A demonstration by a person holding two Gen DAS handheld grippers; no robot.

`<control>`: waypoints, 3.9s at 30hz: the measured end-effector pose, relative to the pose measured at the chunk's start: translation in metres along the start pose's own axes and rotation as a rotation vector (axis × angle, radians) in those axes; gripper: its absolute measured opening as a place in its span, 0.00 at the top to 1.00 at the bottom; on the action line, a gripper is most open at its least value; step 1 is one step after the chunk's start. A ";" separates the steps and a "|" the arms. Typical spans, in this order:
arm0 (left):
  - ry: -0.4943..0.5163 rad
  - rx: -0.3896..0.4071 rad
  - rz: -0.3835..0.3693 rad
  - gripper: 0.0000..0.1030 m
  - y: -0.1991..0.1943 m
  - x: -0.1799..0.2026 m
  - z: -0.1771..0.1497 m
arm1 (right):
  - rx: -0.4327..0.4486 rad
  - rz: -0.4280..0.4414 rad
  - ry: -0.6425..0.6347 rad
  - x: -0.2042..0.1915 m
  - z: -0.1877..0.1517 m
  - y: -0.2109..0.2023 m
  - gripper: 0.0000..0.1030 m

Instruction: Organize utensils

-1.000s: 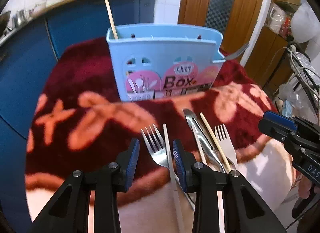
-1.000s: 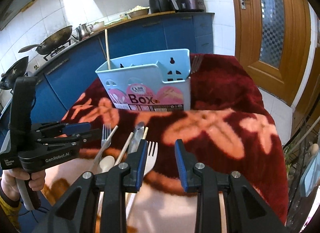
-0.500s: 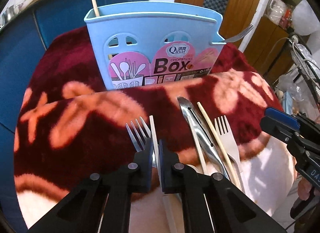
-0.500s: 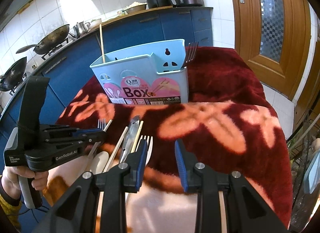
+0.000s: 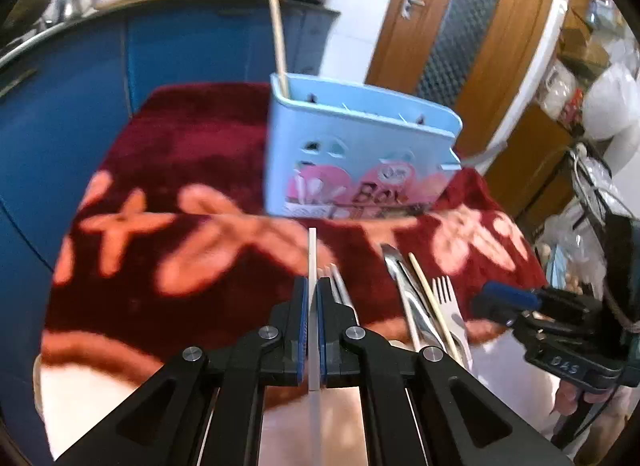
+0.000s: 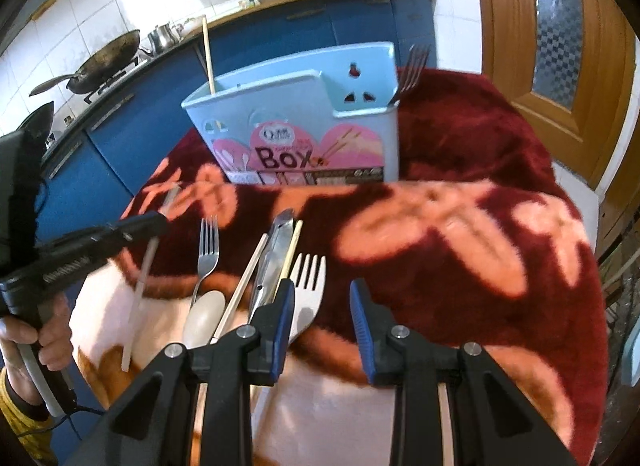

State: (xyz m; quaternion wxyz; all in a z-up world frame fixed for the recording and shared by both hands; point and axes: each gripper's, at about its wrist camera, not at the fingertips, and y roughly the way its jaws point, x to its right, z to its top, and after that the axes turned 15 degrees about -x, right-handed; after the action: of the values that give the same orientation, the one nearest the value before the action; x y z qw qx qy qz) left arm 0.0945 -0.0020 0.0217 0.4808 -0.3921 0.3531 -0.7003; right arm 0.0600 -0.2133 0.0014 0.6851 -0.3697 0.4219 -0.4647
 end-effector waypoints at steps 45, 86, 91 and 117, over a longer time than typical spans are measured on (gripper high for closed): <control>-0.034 0.286 -0.052 0.96 -0.055 -0.010 0.000 | 0.331 0.009 0.003 -0.008 0.000 -0.053 0.97; -0.051 0.578 0.051 0.96 -0.041 0.004 0.136 | 0.844 -0.217 0.034 0.004 0.103 -0.093 0.97; -0.043 0.557 0.043 0.96 -0.028 0.003 0.133 | 0.842 -0.246 0.004 0.005 0.109 -0.074 0.97; -0.001 0.443 0.015 0.68 -0.025 0.008 0.096 | 0.746 -0.138 -0.046 0.000 0.086 -0.076 0.79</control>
State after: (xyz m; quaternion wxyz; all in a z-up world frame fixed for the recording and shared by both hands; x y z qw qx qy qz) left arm 0.1687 -0.0134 0.0877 0.5606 -0.2747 0.1931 -0.7570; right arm 0.1145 -0.2260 0.1014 0.7489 -0.1329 0.1822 -0.6231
